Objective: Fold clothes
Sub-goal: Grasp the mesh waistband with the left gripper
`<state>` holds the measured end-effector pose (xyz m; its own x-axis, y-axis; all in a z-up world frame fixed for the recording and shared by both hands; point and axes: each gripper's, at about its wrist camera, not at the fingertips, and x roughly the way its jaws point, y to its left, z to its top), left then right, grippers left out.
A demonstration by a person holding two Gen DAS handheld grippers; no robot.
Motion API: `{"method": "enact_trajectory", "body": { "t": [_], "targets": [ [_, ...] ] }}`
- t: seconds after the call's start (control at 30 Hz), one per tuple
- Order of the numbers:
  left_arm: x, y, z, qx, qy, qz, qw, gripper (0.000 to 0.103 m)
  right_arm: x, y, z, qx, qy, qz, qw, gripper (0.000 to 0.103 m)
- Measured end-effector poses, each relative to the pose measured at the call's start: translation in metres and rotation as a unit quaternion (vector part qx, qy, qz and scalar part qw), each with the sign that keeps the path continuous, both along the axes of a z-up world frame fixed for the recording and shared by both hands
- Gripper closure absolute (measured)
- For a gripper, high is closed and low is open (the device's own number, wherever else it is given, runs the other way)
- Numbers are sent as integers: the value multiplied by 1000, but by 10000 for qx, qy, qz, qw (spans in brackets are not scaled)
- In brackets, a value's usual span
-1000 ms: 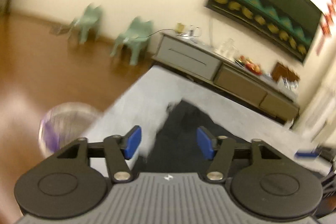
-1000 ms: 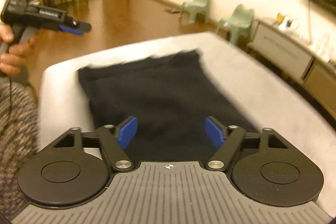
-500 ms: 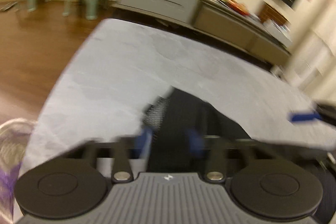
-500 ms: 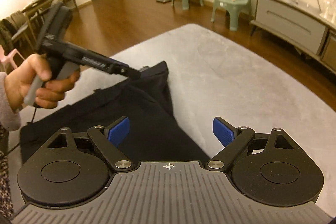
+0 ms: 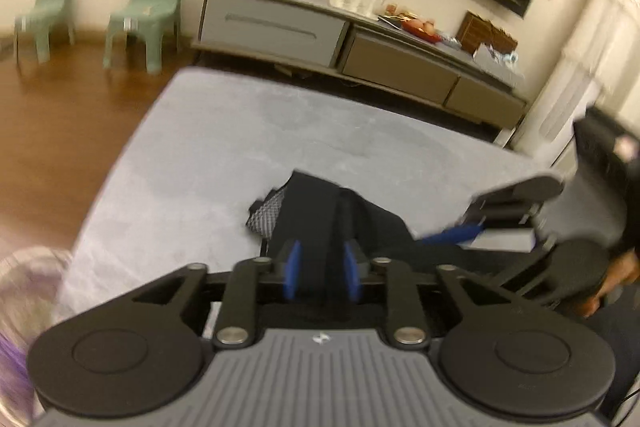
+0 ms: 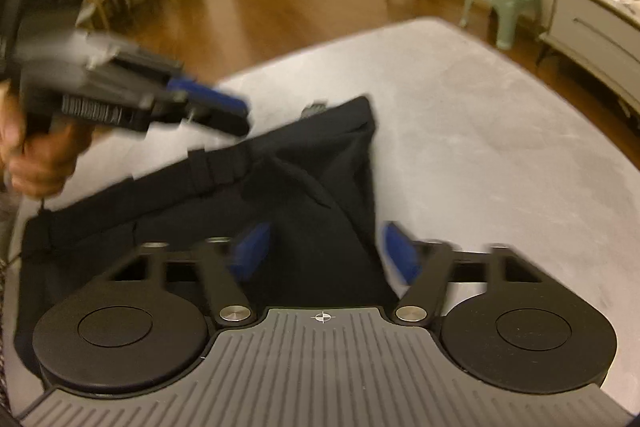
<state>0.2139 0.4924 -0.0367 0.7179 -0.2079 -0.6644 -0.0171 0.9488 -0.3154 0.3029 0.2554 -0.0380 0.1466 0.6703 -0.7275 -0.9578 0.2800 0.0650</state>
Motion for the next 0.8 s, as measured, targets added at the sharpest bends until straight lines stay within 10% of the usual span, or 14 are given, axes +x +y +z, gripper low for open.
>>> {"method": "enact_trajectory", "body": {
  "t": [0.17, 0.53, 0.6, 0.67, 0.8],
  "targets": [
    [-5, 18, -8, -391, -202, 55, 9990, 42, -23, 6, 4, -89, -399, 330, 9986, 97],
    [-5, 23, -7, -959, -750, -643, 9905, 26, -127, -24, 11, 142, -2295, 1195, 9658, 100],
    [-9, 15, -3, -881, -860, -1025, 9871, 31, -140, -26, 5, 80, -2680, 1343, 9540, 100],
    [-13, 6, -1, -674, -867, -1294, 9855, 72, -146, -27, 3, 51, -2815, 1403, 9492, 100],
    [-29, -13, 4, -297, -998, -1586, 9818, 95, -145, -26, 4, 95, -2869, 1283, 9493, 96]
  ]
}}
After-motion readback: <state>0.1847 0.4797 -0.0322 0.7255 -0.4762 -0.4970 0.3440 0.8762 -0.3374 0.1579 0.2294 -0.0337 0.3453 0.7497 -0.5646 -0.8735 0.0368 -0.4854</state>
